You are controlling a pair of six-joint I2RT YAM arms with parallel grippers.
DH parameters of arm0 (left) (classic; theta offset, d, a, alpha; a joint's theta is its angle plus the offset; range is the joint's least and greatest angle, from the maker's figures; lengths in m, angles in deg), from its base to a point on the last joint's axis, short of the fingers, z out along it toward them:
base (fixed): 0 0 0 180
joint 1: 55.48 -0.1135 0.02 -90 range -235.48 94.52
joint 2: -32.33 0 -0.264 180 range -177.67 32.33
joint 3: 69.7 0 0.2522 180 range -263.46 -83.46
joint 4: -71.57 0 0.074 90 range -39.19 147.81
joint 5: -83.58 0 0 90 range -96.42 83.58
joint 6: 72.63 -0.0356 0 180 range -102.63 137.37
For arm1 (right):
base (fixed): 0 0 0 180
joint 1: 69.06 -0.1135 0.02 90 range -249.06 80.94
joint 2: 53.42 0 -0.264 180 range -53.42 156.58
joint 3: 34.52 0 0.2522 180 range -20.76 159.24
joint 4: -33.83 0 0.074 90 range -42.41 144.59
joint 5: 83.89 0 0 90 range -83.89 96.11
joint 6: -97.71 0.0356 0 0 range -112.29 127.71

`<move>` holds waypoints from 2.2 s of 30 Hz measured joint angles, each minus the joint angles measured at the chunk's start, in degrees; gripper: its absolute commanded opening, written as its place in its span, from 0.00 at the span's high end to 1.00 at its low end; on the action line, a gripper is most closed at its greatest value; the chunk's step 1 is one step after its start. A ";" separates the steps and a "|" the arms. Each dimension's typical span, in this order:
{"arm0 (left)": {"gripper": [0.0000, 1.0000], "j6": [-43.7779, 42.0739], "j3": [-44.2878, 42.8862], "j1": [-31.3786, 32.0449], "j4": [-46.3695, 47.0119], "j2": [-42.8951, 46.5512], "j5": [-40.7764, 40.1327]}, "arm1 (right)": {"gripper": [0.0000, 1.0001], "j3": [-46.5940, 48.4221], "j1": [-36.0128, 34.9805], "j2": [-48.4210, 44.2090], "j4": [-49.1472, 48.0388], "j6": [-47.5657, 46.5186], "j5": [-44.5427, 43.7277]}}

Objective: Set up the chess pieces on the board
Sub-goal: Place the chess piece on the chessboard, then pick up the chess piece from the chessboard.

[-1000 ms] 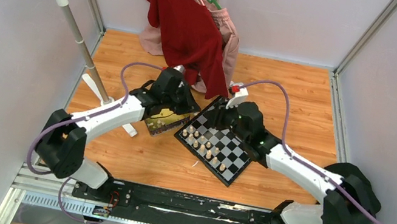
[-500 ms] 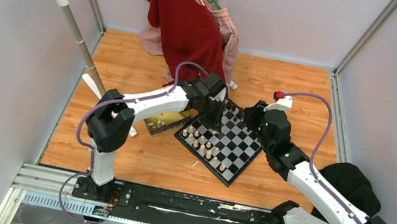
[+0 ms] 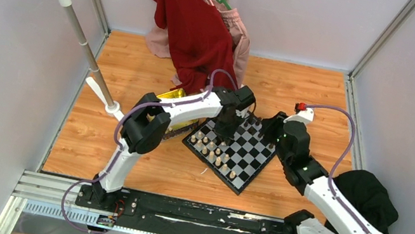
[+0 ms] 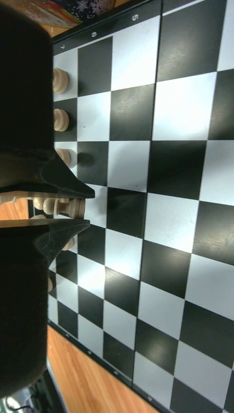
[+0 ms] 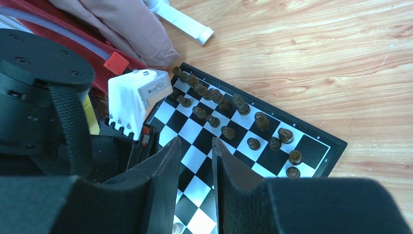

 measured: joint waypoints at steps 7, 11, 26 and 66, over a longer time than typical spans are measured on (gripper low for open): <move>0.79 -0.31 -4.70 1.44 -3.17 -4.42 -2.73 | 0.66 -1.05 2.16 -2.51 0.24 0.33 1.62; 0.66 -0.39 -6.45 1.62 -4.39 -5.35 -3.80 | 0.66 -1.38 3.21 -3.72 0.46 0.35 2.49; 0.57 -0.22 -8.17 1.70 -4.98 -5.27 -8.11 | 0.66 -1.57 3.58 -3.96 0.68 0.00 4.96; 0.41 5.77 51.60 -17.97 26.40 51.04 -24.59 | 0.60 28.30 -11.93 43.41 25.09 -12.83 11.89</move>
